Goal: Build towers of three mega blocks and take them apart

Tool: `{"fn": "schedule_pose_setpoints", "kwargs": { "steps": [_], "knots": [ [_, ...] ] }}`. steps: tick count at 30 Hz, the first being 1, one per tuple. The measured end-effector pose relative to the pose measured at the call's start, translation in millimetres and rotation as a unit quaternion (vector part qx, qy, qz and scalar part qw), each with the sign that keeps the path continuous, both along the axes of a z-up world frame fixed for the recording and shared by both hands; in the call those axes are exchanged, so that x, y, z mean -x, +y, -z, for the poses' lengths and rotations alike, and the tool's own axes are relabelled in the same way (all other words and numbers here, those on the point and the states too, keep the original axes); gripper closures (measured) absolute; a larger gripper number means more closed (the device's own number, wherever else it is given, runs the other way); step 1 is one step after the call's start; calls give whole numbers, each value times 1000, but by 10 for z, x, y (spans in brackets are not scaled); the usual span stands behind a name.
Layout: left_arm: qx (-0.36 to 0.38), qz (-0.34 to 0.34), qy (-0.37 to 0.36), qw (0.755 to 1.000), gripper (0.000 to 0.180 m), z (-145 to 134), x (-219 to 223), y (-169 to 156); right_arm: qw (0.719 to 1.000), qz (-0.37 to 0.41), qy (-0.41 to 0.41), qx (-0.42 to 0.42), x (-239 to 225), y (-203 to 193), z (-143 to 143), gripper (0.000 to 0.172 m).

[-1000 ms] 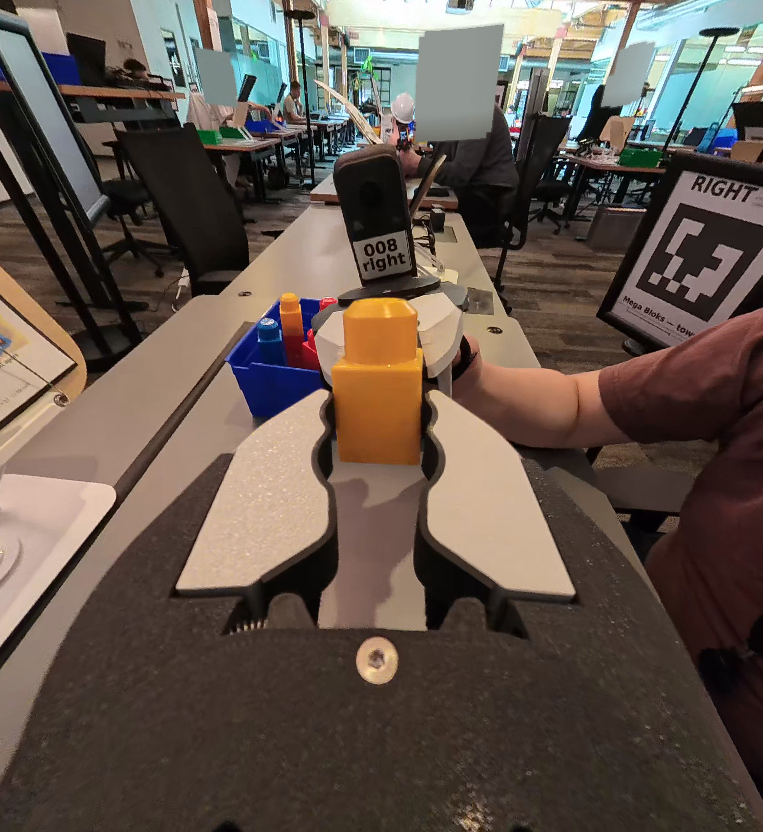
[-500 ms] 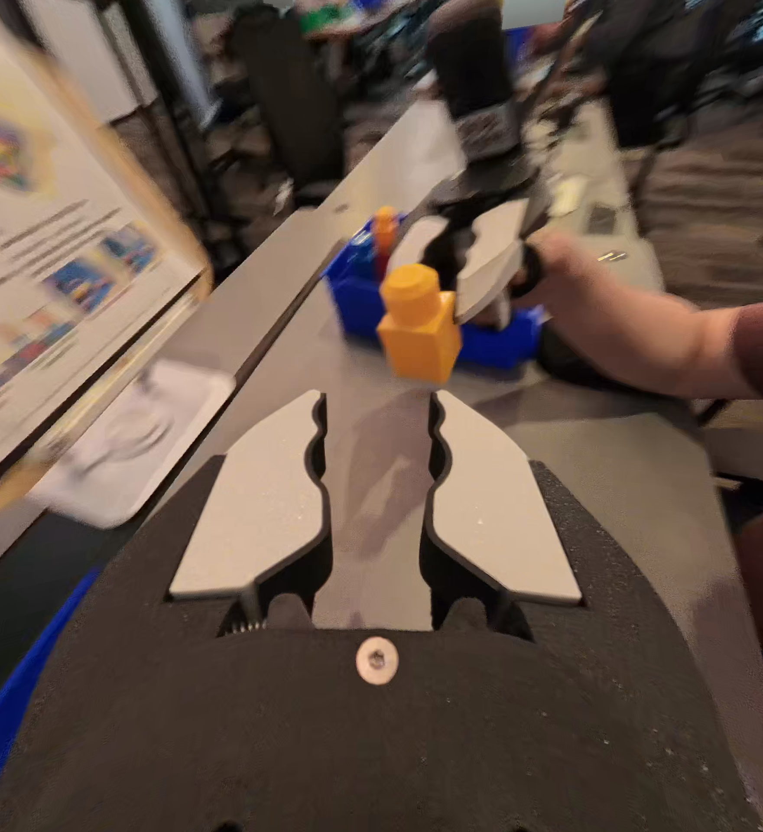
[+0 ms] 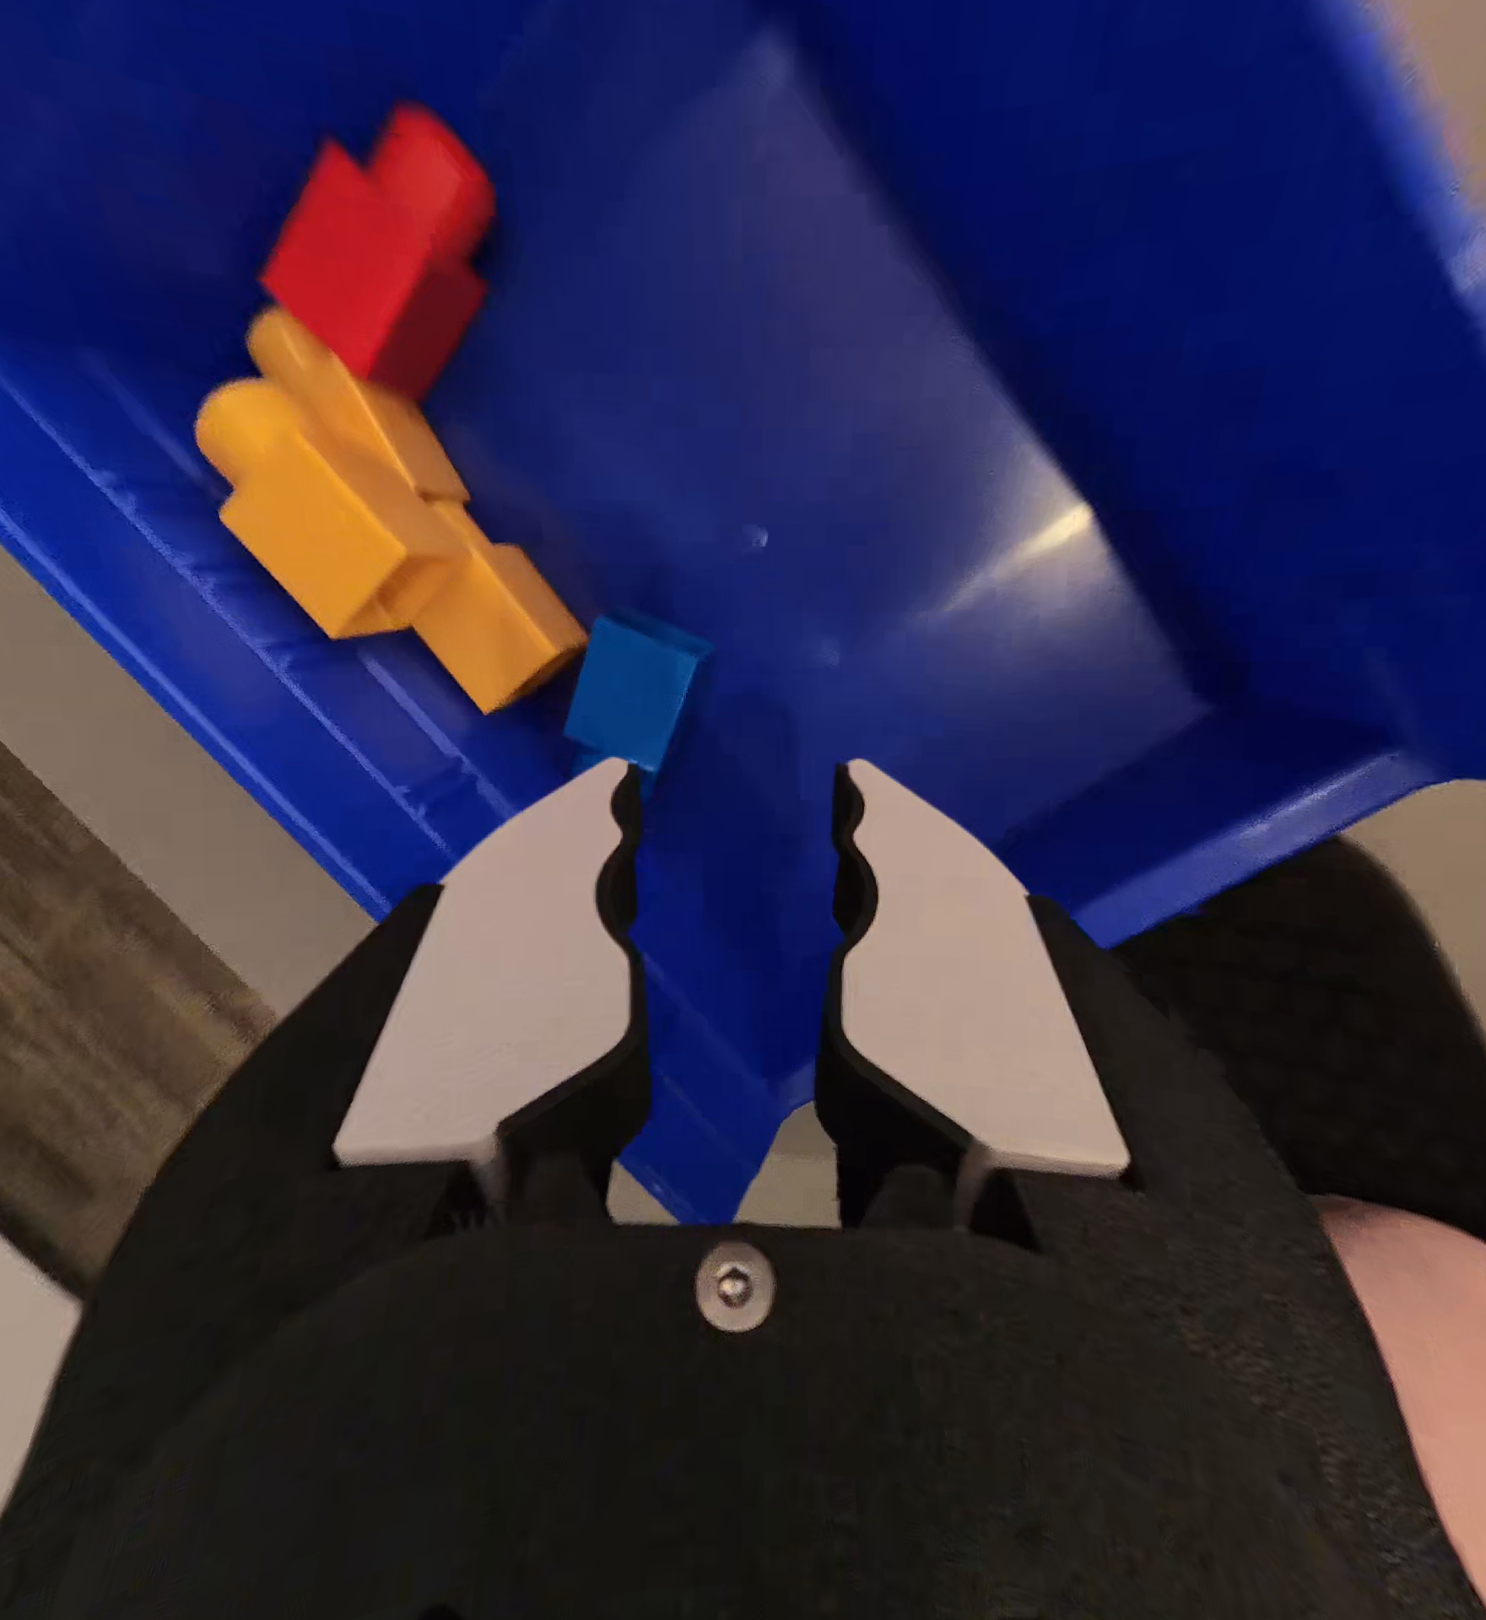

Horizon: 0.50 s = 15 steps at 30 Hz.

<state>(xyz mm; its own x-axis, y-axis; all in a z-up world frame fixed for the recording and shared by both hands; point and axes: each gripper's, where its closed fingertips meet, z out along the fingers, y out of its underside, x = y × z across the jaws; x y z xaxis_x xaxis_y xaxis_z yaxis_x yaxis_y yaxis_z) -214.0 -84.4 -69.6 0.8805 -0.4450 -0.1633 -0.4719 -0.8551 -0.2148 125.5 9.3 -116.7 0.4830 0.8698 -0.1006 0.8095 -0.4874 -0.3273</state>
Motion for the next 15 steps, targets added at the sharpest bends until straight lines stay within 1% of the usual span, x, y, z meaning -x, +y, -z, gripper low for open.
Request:
{"fn": "schedule_pose_setpoints", "kwargs": {
  "steps": [1,7,8,12,13,15],
  "knots": [
    [13,6,13,1000,138,74,46,-20,1000,-1,-2,1,-2,-3,7,138],
    [57,14,56,997,126,431,255,63,1000,-3,-23,4,-34,4,110,138],
    [64,14,69,995,126,472,298,72,1000,-2,-24,5,-32,6,120,138],
    [67,28,78,994,124,586,300,165,1000,-3,-26,7,-25,16,150,138],
    [63,35,82,994,120,602,298,200,1000,-4,-25,6,-20,20,156,138],
    [69,45,91,992,121,652,307,210,1000,-4,-25,6,-14,24,166,138]
  ]
}}
